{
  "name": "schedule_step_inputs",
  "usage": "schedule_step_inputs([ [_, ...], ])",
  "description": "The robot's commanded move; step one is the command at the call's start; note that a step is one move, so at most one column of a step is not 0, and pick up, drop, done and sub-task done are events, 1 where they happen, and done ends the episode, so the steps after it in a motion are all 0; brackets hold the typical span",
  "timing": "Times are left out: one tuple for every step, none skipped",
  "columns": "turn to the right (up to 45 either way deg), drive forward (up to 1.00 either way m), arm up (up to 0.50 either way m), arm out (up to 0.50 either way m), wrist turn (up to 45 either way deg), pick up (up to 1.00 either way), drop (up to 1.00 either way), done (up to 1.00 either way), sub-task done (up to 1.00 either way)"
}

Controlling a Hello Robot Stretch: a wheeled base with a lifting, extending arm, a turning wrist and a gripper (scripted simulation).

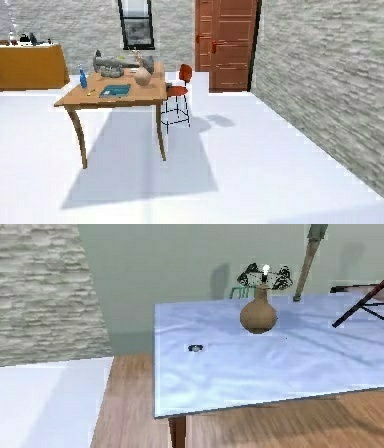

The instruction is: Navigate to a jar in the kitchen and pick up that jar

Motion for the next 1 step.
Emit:
schedule_step_inputs([
  [0.0, 0.15, 0.0, 0.0, 0.0, 0.0, 0.0, 0.0, 0.0],
])
